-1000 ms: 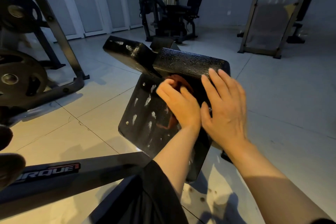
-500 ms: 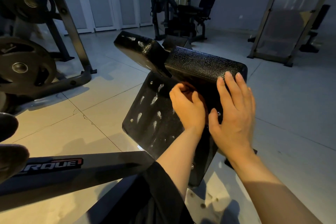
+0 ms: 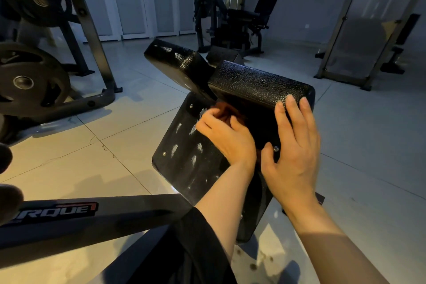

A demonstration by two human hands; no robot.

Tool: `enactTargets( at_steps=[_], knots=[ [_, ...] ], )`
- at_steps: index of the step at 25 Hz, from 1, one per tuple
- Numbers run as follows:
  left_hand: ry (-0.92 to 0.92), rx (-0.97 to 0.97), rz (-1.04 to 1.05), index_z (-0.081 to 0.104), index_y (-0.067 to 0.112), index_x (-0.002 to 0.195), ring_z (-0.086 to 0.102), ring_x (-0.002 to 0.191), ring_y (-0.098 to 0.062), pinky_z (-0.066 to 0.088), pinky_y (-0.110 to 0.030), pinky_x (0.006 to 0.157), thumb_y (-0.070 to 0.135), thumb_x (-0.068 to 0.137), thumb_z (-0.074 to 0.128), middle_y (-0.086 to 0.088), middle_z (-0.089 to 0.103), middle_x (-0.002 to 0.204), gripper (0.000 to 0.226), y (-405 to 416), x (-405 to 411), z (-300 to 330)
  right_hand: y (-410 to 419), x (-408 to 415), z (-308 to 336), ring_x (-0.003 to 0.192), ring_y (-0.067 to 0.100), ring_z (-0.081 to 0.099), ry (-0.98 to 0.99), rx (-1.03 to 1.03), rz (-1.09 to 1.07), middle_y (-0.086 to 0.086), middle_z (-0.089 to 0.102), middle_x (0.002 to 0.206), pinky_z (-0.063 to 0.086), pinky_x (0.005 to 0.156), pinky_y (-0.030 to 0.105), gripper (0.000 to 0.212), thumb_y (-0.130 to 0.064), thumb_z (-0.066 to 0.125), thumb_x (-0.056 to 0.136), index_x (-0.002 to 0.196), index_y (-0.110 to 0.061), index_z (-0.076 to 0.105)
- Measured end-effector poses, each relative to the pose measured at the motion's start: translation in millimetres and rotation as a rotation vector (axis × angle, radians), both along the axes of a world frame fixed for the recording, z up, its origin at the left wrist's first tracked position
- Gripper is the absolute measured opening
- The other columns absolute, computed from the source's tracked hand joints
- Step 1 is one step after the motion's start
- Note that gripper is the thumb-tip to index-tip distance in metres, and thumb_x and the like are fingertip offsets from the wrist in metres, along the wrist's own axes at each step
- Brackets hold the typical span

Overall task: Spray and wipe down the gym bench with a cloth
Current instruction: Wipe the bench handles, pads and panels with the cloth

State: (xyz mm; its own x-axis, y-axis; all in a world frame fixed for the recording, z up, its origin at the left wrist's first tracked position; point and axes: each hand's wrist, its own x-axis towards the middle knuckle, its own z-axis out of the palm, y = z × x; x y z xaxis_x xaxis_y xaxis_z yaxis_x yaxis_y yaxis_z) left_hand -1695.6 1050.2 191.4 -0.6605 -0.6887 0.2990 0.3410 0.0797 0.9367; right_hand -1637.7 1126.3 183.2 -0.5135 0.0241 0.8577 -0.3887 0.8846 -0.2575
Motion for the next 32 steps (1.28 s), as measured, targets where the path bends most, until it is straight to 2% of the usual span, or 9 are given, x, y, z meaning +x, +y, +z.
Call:
enactTargets(
  at_steps=[3, 5, 10, 15, 20, 23, 26, 29, 32],
  knots=[
    [0.05, -0.104, -0.122, 0.047, 0.008, 0.113, 0.047, 0.105, -0.012, 0.044, -0.018, 0.092, -0.005, 0.081, 0.063, -0.006, 0.042, 0.12, 0.037, 0.7, -4.5, -2.3, 1.5, -0.1, 0.0, 0.148, 0.022, 0.014, 0.001, 0.013, 0.007, 0.01, 0.031, 0.154, 0.029, 0.111, 0.058, 0.07, -0.001, 0.055, 0.079, 0.146, -0.007, 0.036],
    [-0.095, -0.157, -0.282, 0.052, 0.009, 0.109, 0.049, 0.101, -0.012, 0.046, -0.031, 0.095, -0.005, 0.08, 0.064, -0.006, 0.047, 0.114, 0.034, 1.4, -2.6, -18.4, 3.9, 0.0, 0.8, 0.147, 0.022, 0.014, -0.001, 0.026, 0.015, 0.009, 0.032, 0.154, 0.029, 0.111, 0.058, 0.071, 0.0, 0.057, 0.079, 0.146, -0.007, 0.036],
    [0.031, 0.047, 0.047, 0.046, 0.012, 0.114, 0.045, 0.114, -0.015, 0.04, -0.024, 0.101, -0.005, 0.084, 0.058, -0.006, 0.038, 0.125, 0.036, -0.3, -5.0, 4.1, 5.6, 0.4, 1.8, 0.147, 0.021, 0.014, -0.001, 0.05, 0.014, 0.008, 0.031, 0.155, 0.03, 0.111, 0.058, 0.072, 0.001, 0.058, 0.079, 0.147, -0.007, 0.036],
    [-0.106, -0.143, -0.247, 0.049, 0.011, 0.109, 0.047, 0.102, -0.012, 0.042, -0.032, 0.1, -0.008, 0.08, 0.059, -0.007, 0.046, 0.118, 0.037, -0.3, -2.7, -10.0, 6.0, 0.9, 0.6, 0.148, 0.02, 0.012, -0.014, 0.021, 0.039, 0.008, 0.029, 0.155, 0.03, 0.111, 0.058, 0.07, -0.002, 0.055, 0.08, 0.147, -0.008, 0.035],
    [0.085, 0.021, 0.069, 0.046, 0.009, 0.11, 0.046, 0.107, -0.015, 0.044, -0.018, 0.093, -0.005, 0.085, 0.058, -0.009, 0.038, 0.123, 0.031, -4.9, -4.9, 14.6, 7.1, 1.9, 1.5, 0.148, 0.021, 0.012, -0.034, 0.035, 0.042, 0.008, 0.029, 0.156, 0.029, 0.112, 0.057, 0.075, 0.004, 0.062, 0.079, 0.147, -0.007, 0.035],
    [-0.013, -0.139, -0.161, 0.048, 0.012, 0.106, 0.049, 0.104, -0.014, 0.047, -0.029, 0.095, -0.004, 0.083, 0.061, -0.006, 0.045, 0.119, 0.032, -5.4, -6.1, -2.6, 5.8, 1.7, 0.4, 0.148, 0.019, 0.01, -0.037, 0.026, 0.038, 0.007, 0.028, 0.156, 0.028, 0.113, 0.056, 0.075, 0.004, 0.063, 0.079, 0.148, -0.008, 0.035],
    [-0.167, 0.011, -0.227, 0.051, 0.013, 0.104, 0.051, 0.101, -0.016, 0.047, -0.031, 0.096, -0.005, 0.083, 0.058, -0.006, 0.047, 0.115, 0.028, -15.6, -7.2, -17.5, 4.3, 1.3, 0.4, 0.148, 0.019, 0.009, -0.039, 0.013, 0.023, 0.007, 0.027, 0.156, 0.026, 0.115, 0.053, 0.076, 0.004, 0.063, 0.079, 0.148, -0.008, 0.034],
    [0.039, 0.055, 0.003, 0.044, 0.011, 0.108, 0.045, 0.103, -0.013, 0.041, -0.011, 0.09, -0.006, 0.086, 0.055, -0.006, 0.037, 0.12, 0.03, -14.8, -2.5, 10.7, 1.7, -0.1, -1.7, 0.148, 0.02, 0.01, -0.029, 0.007, 0.015, 0.008, 0.028, 0.156, 0.028, 0.114, 0.054, 0.076, 0.003, 0.063, 0.078, 0.147, -0.007, 0.035],
    [0.07, -0.115, -0.093, 0.041, 0.015, 0.101, 0.045, 0.1, -0.014, 0.044, -0.027, 0.092, -0.004, 0.084, 0.059, -0.005, 0.038, 0.116, 0.032, -3.5, -0.1, 10.0, 0.8, -0.6, -2.4, 0.148, 0.023, 0.012, -0.033, -0.003, 0.016, 0.009, 0.028, 0.156, 0.029, 0.113, 0.056, 0.075, 0.003, 0.063, 0.079, 0.147, -0.007, 0.035]
  ],
)
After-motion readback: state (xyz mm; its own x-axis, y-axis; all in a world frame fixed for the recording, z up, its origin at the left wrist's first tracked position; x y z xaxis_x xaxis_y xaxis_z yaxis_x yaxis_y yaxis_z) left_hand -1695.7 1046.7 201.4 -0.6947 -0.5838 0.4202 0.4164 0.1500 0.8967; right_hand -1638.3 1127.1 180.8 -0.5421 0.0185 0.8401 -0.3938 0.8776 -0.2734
